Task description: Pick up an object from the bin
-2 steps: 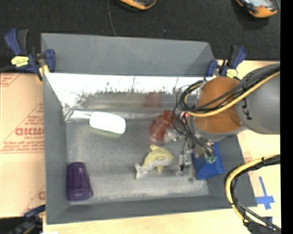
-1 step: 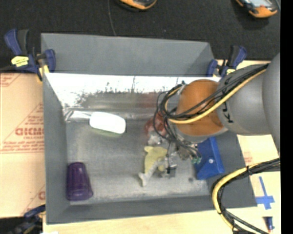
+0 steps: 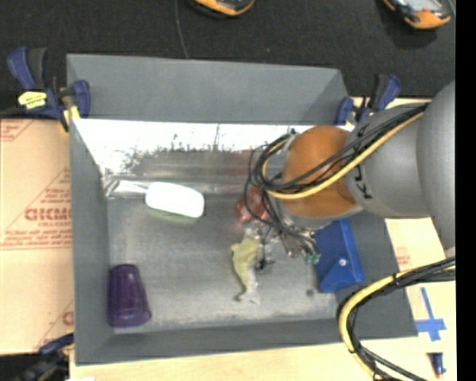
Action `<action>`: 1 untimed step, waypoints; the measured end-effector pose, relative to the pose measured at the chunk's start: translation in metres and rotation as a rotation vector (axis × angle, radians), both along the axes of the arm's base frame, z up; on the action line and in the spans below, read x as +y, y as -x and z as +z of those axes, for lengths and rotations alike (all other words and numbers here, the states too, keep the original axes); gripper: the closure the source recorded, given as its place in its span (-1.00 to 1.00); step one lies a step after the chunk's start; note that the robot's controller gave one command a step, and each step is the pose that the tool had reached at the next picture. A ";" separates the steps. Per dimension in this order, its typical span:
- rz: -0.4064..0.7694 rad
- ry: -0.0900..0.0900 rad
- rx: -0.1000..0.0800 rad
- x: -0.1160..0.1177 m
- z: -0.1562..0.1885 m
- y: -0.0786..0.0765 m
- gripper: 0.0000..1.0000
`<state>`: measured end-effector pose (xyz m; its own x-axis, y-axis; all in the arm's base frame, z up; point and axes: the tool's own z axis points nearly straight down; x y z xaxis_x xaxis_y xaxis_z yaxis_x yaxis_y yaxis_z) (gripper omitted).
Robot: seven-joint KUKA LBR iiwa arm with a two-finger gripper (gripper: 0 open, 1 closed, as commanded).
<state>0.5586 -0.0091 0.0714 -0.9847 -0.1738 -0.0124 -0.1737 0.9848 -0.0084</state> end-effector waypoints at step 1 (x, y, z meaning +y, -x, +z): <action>0.000 0.000 0.000 0.000 0.000 0.000 1.00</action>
Offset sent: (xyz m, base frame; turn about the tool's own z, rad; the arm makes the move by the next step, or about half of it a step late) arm 0.0288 -0.0506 0.2340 -0.1042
